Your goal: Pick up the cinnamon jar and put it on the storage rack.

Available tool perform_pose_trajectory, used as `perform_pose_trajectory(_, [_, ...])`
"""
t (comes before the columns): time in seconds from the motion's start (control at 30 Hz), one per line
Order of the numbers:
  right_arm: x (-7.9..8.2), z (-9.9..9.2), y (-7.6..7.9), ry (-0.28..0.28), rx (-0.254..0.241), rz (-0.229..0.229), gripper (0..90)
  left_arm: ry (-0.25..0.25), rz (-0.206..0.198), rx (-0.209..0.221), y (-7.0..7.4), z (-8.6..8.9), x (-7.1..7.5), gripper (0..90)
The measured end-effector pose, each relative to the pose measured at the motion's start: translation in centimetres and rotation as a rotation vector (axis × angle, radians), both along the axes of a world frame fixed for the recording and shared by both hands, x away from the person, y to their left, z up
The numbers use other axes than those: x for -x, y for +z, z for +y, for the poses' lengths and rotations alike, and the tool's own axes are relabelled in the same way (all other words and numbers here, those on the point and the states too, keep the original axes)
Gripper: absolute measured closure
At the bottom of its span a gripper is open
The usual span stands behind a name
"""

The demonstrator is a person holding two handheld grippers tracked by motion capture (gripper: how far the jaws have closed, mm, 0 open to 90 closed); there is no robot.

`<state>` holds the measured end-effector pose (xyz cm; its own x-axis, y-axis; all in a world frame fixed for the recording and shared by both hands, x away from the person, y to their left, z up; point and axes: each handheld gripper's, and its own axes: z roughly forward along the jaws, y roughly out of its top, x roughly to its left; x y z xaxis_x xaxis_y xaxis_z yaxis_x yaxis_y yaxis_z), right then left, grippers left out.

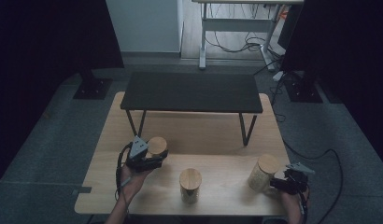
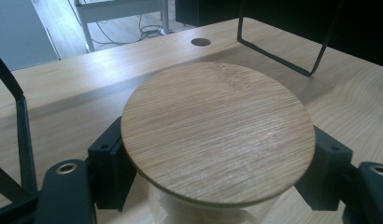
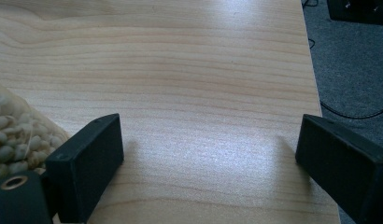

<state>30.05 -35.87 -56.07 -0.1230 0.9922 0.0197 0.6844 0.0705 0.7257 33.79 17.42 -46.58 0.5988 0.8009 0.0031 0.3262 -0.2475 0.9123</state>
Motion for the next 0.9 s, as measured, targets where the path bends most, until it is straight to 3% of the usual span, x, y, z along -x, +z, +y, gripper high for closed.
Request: perform_pose_trajectory(0.9, [0.0, 0.0, 0.0, 0.000, 0.000, 0.000, 7.2, -0.014, -0.019, 0.003, 3.1, 0.2, -1.3, 25.6])
